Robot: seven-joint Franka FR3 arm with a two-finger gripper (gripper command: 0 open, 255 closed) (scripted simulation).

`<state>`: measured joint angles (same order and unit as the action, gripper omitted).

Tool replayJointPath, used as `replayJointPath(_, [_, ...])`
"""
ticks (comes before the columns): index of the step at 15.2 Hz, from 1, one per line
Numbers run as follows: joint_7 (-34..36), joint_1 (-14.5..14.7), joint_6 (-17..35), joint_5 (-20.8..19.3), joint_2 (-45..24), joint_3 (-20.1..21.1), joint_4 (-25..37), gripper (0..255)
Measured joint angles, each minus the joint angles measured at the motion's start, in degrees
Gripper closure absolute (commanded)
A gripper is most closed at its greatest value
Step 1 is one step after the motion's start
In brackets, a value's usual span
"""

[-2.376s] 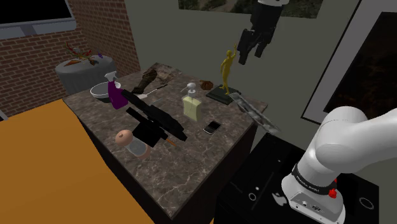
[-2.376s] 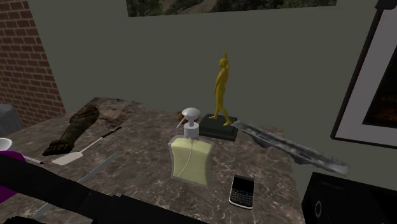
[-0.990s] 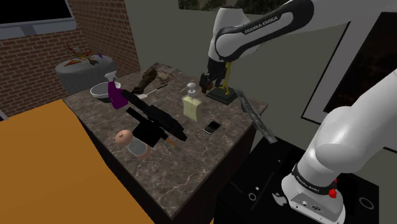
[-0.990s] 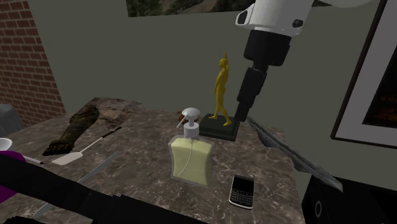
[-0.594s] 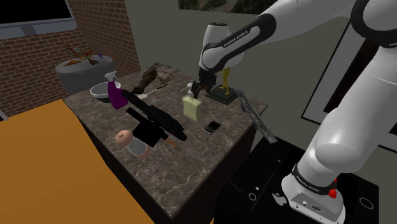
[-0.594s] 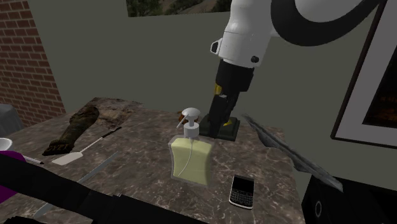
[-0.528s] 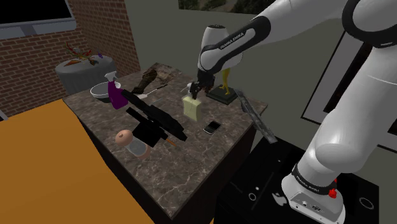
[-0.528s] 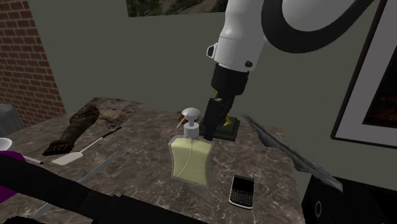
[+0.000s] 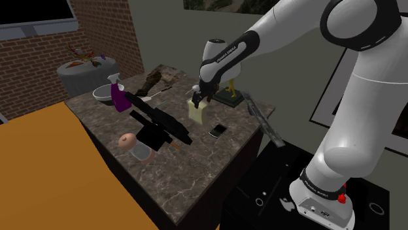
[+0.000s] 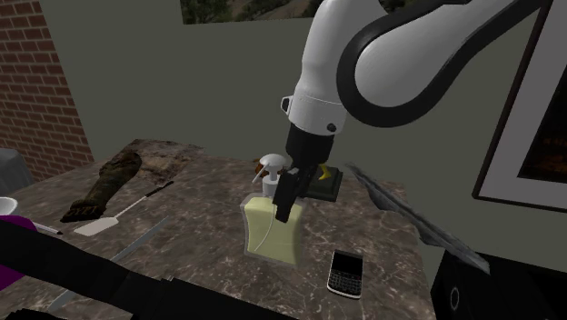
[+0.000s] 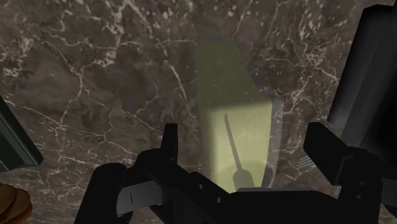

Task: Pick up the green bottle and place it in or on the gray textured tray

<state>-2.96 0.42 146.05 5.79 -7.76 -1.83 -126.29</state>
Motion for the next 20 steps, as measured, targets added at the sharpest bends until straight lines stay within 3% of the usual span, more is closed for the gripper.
replayJointPath(8, [-0.18, 0.02, 1.75, 0.28, -1.73, 0.11, 0.00, 0])
replayJointPath(9, [-0.19, 0.02, 1.76, 0.28, -1.74, 0.11, 0.01, 255])
replayJointPath(20, [-0.12, 0.04, 1.43, 0.22, -1.41, 0.10, 0.03, 255])
